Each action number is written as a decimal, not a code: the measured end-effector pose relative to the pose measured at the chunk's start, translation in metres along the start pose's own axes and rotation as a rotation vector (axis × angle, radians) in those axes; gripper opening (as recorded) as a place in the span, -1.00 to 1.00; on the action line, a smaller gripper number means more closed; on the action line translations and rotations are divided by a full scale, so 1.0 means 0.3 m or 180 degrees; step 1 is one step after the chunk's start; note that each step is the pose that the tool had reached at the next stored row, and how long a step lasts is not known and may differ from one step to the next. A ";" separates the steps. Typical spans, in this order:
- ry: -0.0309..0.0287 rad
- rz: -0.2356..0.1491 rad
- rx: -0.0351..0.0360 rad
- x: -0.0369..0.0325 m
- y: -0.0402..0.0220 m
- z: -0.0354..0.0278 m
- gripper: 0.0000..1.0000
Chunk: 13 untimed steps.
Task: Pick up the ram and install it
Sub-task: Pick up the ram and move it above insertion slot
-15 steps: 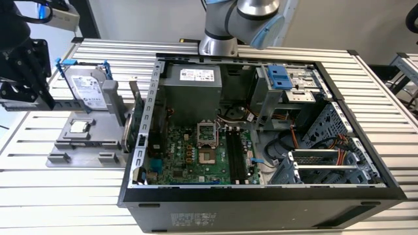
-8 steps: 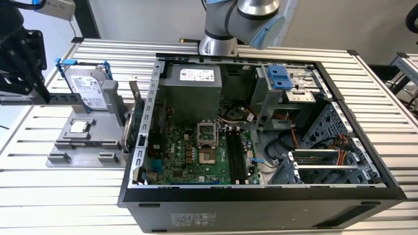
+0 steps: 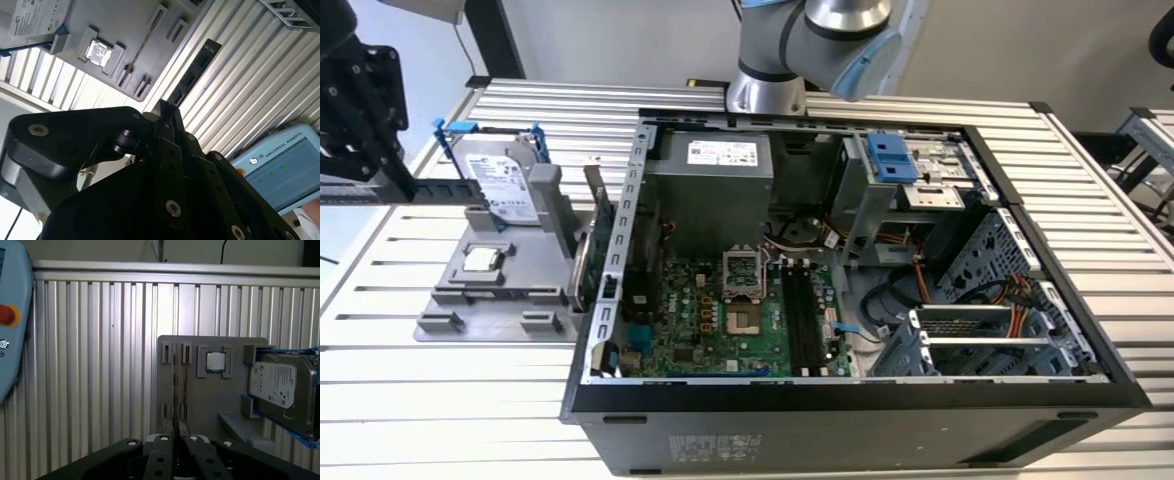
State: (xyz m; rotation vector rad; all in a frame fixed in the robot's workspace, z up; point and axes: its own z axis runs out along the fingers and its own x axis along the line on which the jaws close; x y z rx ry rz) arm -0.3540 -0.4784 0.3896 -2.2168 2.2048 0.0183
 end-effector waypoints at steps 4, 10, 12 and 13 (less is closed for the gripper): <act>0.0000 0.0000 0.0000 0.000 0.000 -0.001 -1.00; 0.0001 0.0000 -0.0001 0.000 0.000 -0.008 -1.00; 0.0000 0.0000 0.0000 0.000 0.000 -0.017 -1.00; 0.0000 0.0000 0.0000 -0.001 0.000 -0.024 -1.00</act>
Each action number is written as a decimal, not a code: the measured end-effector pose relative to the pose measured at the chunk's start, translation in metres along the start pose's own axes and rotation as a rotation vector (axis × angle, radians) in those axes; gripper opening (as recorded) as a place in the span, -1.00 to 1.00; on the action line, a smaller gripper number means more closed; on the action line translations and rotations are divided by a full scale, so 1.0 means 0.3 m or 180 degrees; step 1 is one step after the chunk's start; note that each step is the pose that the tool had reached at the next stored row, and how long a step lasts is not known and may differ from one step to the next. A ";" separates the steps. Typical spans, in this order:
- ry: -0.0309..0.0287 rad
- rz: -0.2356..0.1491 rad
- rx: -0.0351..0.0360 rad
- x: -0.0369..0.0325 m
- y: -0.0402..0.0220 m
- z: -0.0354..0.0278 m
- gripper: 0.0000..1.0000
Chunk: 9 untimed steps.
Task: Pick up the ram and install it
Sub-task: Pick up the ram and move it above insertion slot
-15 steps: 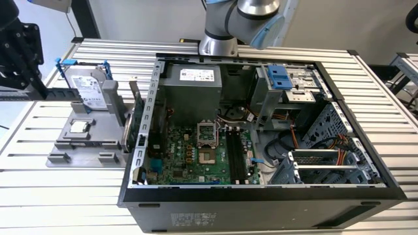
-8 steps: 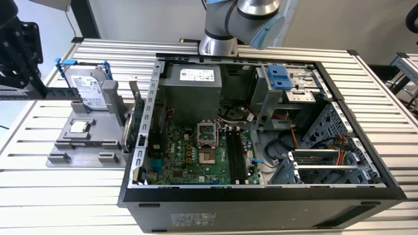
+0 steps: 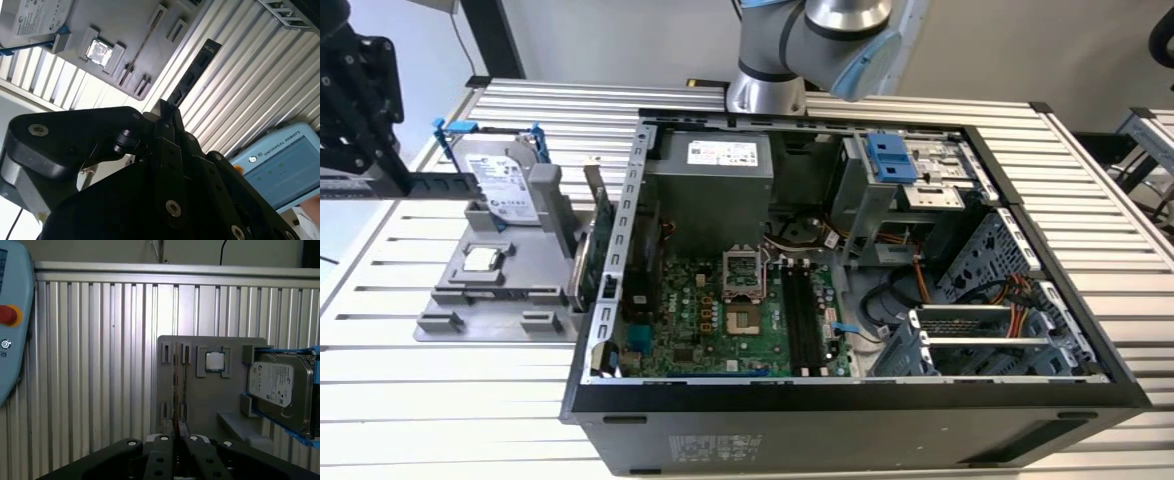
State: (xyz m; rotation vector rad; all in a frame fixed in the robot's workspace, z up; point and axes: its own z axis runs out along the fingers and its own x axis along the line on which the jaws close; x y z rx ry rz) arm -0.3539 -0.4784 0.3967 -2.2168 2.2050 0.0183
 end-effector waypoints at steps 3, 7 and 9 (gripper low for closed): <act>0.0000 0.0000 0.0000 0.000 0.000 -0.021 -1.00; 0.0000 0.0000 0.0000 -0.001 0.000 -0.050 -1.00; 0.0000 0.0000 0.0000 -0.001 0.000 -0.061 -1.00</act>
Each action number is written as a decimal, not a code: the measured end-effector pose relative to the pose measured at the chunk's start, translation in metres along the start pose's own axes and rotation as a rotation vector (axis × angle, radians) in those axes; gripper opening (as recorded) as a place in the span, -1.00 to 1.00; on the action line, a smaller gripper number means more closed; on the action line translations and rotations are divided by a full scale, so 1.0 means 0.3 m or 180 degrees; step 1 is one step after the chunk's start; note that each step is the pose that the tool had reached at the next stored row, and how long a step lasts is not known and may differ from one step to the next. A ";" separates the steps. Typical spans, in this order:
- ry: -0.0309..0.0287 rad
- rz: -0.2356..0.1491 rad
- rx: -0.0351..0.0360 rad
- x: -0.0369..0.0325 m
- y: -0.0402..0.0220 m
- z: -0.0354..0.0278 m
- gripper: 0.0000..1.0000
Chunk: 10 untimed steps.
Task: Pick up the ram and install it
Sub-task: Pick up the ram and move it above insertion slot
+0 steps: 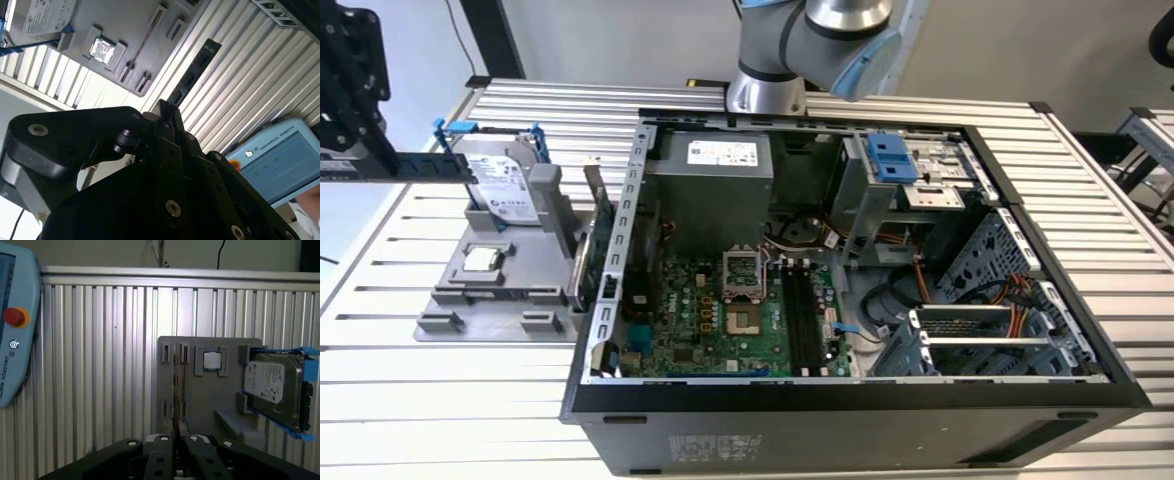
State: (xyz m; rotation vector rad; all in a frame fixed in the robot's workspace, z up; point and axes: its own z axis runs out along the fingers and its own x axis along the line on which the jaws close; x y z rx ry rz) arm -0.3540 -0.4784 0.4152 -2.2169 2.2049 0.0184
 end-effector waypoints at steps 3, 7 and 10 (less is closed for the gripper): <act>0.0000 0.0000 0.0000 0.000 0.000 -0.018 -1.00; 0.0000 0.0000 0.0000 -0.001 0.000 -0.039 -1.00; 0.0000 0.0000 0.0000 -0.001 0.000 -0.056 -1.00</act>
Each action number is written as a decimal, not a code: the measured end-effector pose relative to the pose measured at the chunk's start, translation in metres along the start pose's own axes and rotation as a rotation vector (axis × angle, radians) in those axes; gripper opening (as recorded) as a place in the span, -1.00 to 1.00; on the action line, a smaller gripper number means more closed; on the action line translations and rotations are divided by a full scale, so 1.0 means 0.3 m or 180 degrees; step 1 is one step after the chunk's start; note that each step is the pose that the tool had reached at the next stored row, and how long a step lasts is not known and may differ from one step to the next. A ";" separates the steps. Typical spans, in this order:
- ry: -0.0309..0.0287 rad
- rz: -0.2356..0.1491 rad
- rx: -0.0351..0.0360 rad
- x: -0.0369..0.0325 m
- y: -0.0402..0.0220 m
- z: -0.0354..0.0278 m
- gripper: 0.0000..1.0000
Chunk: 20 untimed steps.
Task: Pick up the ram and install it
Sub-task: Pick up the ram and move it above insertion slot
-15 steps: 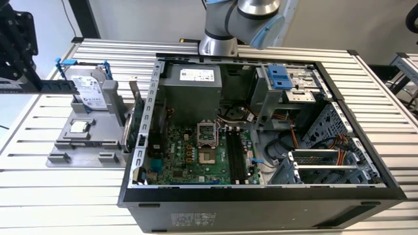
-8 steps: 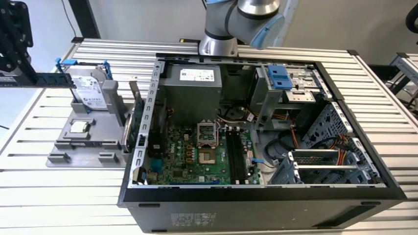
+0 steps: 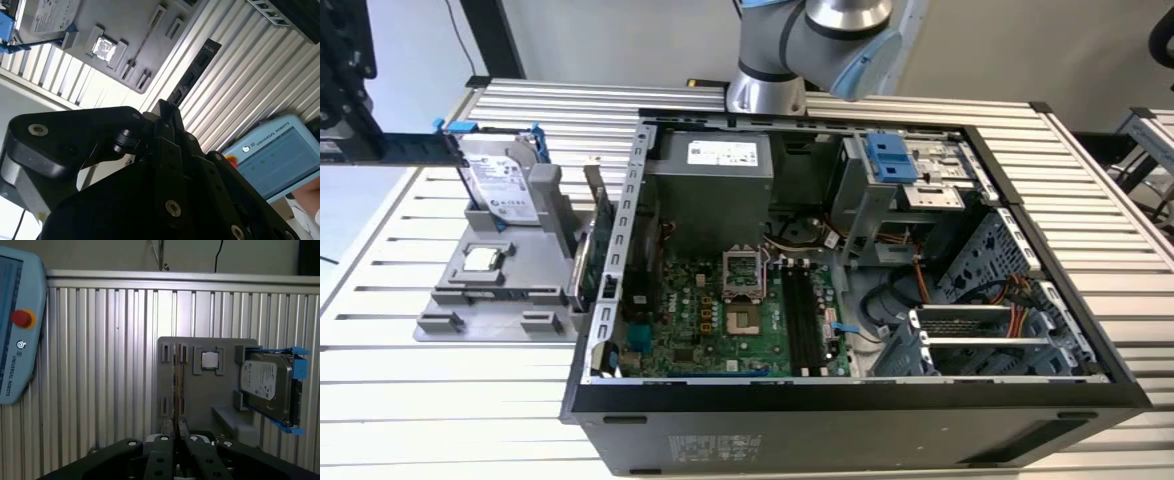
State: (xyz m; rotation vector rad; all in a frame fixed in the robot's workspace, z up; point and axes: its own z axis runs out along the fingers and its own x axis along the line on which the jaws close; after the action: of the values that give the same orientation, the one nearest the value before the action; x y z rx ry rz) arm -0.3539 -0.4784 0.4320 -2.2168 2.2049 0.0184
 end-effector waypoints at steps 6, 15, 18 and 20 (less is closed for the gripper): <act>0.0001 0.0000 0.0000 -0.001 0.000 -0.034 -1.00; 0.0007 0.0000 0.0000 -0.001 0.000 -0.054 -1.00; 0.0007 0.0000 0.0000 -0.001 0.000 -0.054 -1.00; 0.0007 0.0000 0.0000 -0.001 0.000 -0.054 -1.00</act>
State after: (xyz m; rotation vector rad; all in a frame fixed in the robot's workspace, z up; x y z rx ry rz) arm -0.3539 -0.4783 0.4483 -2.2180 2.2061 0.0158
